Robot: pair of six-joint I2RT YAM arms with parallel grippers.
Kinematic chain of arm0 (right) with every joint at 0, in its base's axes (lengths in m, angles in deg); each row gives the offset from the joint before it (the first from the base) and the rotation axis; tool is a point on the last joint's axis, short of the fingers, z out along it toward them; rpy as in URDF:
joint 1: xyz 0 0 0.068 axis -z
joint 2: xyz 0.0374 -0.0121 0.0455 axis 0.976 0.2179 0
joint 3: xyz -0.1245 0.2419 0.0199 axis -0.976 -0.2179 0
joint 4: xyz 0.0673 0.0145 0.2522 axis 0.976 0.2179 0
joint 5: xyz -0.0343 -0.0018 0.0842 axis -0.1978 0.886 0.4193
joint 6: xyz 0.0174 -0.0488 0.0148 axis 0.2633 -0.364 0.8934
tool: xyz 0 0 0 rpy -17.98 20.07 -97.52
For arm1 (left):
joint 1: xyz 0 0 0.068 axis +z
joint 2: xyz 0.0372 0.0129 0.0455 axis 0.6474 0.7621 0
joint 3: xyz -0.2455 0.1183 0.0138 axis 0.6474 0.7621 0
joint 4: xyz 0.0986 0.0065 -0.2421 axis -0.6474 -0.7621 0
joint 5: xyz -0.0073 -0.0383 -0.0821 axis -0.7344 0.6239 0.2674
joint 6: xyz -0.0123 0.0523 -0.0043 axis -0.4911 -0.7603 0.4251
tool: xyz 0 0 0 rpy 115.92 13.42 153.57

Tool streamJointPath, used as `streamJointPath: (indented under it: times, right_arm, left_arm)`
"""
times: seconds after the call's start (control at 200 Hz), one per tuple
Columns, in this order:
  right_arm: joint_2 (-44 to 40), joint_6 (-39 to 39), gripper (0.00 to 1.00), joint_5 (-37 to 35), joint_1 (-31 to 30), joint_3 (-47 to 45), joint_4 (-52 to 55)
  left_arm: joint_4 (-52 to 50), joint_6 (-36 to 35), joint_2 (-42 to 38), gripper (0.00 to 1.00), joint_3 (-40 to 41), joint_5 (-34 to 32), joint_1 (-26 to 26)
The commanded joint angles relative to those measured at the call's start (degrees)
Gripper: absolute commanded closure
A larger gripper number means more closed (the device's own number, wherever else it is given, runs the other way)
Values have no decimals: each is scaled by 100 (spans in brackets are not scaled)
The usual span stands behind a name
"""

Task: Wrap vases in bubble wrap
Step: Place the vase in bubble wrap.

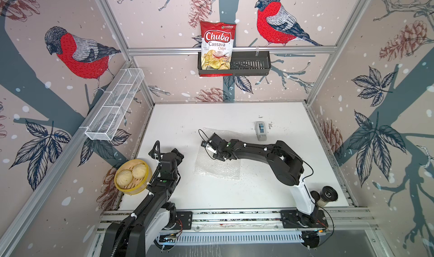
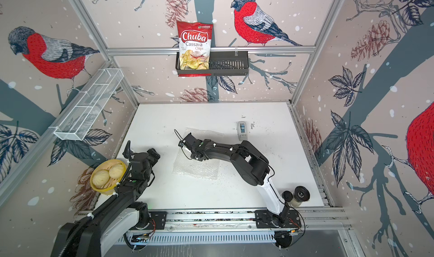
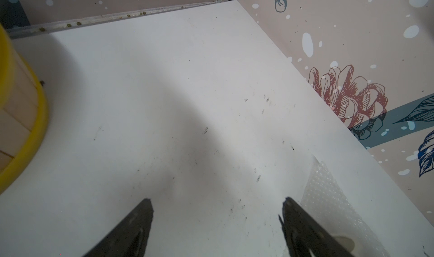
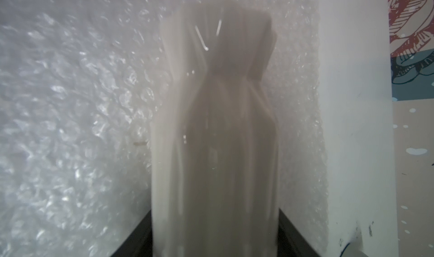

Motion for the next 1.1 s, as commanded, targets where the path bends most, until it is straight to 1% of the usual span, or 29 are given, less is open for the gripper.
streamJointPath:
  times: [0.0, 0.175, 0.39, 0.59, 1.091]
  right_arm:
    - [-269, -106, 49, -383, -99, -102, -209]
    - [-625, -168, 50, -617, -342, -438, -340]
    - [-578, -152, 50, -703, -529, -657, -427]
    - [-605, -208, 49, -704, -525, -914, -603]
    - [-600, -445, 48, -668, -466, -1024, -812]
  left_arm:
    - [137, 2, -35, 14, 3, -116, 11]
    - [143, 20, -101, 14, 35, -140, 7]
    - [152, 21, -101, 14, 45, -121, 11]
    - [160, 20, -124, 14, 54, -131, 9]
    - [189, 20, -127, 14, 72, -140, 11]
